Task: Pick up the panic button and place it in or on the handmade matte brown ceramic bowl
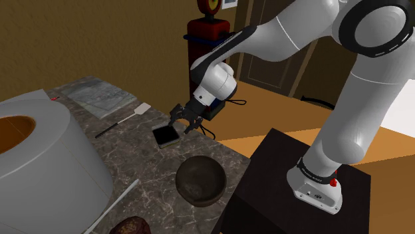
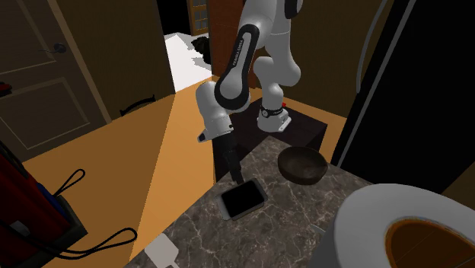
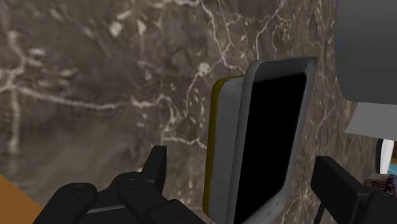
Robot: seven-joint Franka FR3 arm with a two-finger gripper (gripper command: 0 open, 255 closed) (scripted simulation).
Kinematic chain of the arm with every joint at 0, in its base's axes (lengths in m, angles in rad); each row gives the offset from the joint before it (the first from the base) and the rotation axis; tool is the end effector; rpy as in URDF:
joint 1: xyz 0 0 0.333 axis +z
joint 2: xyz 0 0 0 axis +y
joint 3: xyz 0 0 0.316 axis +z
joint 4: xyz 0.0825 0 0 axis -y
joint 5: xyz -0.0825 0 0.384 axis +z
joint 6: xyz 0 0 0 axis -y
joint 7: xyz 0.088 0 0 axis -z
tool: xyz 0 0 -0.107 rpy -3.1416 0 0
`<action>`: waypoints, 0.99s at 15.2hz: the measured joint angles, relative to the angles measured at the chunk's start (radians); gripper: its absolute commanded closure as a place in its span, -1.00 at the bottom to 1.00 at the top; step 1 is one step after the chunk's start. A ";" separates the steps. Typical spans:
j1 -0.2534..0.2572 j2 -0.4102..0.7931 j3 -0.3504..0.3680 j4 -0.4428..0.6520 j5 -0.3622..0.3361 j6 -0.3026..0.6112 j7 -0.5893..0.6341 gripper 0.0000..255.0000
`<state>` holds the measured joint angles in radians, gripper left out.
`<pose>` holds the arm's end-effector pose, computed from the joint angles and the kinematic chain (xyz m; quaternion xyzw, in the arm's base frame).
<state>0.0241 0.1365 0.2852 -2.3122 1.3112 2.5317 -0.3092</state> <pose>0.5023 0.1498 0.2901 -0.8946 0.2237 -0.0262 0.3860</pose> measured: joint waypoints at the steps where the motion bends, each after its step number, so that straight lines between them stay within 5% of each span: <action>1: 0.000 0.001 0.000 0.000 0.000 0.000 0.000 -1.00; 2: 0.000 0.001 0.000 0.001 0.000 0.000 0.000 -1.00; 3: 0.000 0.001 0.000 0.001 0.000 0.001 0.000 1.00; 15: 0.000 -0.013 -0.001 0.000 -0.013 -0.006 0.018 1.00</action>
<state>0.0240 0.1237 0.2839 -2.3117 1.2983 2.5255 -0.2912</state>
